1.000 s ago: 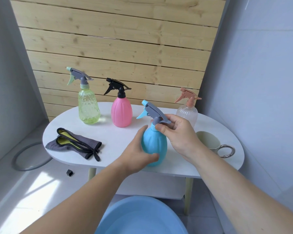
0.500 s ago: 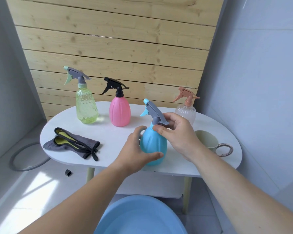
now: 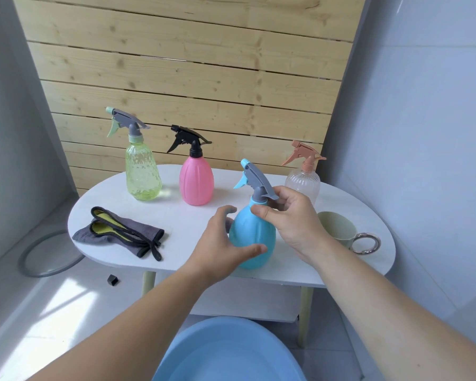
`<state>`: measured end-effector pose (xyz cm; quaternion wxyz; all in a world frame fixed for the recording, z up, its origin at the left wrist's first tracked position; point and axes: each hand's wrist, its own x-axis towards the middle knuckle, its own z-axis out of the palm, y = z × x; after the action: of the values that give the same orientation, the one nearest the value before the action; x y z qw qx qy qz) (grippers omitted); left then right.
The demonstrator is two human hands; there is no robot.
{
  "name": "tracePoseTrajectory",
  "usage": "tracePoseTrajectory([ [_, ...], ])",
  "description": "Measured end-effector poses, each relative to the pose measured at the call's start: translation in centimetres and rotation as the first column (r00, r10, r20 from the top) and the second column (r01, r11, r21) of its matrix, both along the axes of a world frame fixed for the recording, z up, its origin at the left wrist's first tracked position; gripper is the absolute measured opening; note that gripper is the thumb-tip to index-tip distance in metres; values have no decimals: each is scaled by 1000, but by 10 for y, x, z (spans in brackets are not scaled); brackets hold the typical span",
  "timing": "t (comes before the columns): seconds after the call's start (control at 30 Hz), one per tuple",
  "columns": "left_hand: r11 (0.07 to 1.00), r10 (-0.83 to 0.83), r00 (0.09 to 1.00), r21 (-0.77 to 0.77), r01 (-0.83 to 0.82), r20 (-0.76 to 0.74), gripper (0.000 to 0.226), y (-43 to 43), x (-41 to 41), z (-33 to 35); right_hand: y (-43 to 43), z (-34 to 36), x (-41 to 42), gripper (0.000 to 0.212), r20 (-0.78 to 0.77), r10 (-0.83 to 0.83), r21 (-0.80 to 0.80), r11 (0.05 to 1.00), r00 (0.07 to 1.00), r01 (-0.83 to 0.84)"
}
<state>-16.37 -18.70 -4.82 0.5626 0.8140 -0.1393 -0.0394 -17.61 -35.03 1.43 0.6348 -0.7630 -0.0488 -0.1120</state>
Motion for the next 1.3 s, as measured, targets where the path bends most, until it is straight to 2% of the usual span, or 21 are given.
tracePoseTrajectory([
  [0.1,998,-23,1000,55,23,6,107,-2,-1,-1,-3,0,0,20,5,-1,-39,999,1000,1],
  [0.2,989,-141,988,-59,138,-65,101,-1,1,0,-5,-1,0,19,3,-5,-51,999,1000,5],
  [0.27,995,-93,995,-30,92,-30,94,-1,1,1,-5,0,1,19,-1,-13,-52,999,1000,13],
  [0.33,999,-1,1000,44,0,14,103,-4,0,0,-4,0,0,19,-13,-13,-43,999,1000,12],
  [0.4,998,-24,1000,66,23,16,114,-6,0,-1,-4,1,0,19,-20,-3,-27,1000,1000,3],
  [0.5,992,-119,992,-38,118,-31,96,-6,1,-1,-4,0,0,20,-28,-1,-12,1000,1000,0],
  [0.57,999,-51,999,-6,51,19,85,-7,0,2,-4,0,-1,21,-33,-5,-7,1000,999,5],
  [0.63,996,45,997,70,-49,57,101,-9,-2,2,-4,0,-2,22,-29,-2,-3,1000,1000,2],
  [0.7,999,-23,1000,24,24,-14,117,-10,-2,-1,-3,1,-3,22,-31,16,7,1000,999,-15],
  [0.77,989,-133,988,-83,126,-82,110,-6,1,0,-4,0,-3,24,-43,35,31,999,998,-33],
  [0.87,995,-79,996,-64,77,-30,88,1,5,1,-6,1,-2,25,-53,54,56,997,997,-51],
  [0.93,1000,-26,1000,-18,26,9,93,0,3,2,-5,1,-2,25,-51,64,60,996,997,-61],
  [1.0,995,-82,996,-57,80,-40,101,-2,3,0,-5,1,-3,25,-45,72,58,996,996,-69],
  [1.07,981,-159,984,-127,147,-85,92,-1,4,3,-5,1,-3,25,-43,71,62,996,997,-68],
  [1.13,989,-111,993,-99,106,-49,82,-1,5,5,-6,2,-4,24,-46,63,59,996,997,-60],
  [1.23,1000,-24,1000,20,24,-3,99,-2,3,2,-6,3,-5,23,-49,57,54,997,997,-54],
  [1.3,994,-100,990,-48,96,-95,108,-2,4,0,-5,4,-5,23,-50,64,60,996,997,-61],
])
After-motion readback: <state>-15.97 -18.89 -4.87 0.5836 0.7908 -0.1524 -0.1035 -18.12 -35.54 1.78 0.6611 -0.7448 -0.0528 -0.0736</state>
